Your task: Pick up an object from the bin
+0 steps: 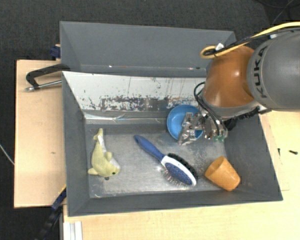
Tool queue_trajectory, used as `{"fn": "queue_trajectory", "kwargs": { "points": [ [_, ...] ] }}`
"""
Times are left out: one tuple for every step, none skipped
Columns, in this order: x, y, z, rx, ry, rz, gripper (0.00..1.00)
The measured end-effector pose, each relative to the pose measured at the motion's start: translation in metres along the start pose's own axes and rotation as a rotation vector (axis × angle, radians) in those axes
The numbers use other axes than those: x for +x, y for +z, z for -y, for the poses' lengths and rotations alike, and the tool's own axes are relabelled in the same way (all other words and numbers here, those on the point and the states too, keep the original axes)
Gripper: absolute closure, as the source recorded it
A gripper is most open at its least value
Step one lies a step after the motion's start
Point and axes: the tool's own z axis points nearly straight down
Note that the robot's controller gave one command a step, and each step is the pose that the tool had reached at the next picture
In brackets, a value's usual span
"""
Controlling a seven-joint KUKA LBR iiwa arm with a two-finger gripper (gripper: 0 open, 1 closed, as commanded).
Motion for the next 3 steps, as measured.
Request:
{"fn": "queue_trajectory", "kwargs": {
  "points": [
    [-0.002, -0.146, -0.002, 0.0, -0.06, 0.01, 1.0],
    [0.045, -0.009, 0.032, -0.001, -0.011, -0.014, 1.0],
    [0.042, -0.013, 0.031, 0.0, -0.013, -0.004, 0.0]
  ]
}}
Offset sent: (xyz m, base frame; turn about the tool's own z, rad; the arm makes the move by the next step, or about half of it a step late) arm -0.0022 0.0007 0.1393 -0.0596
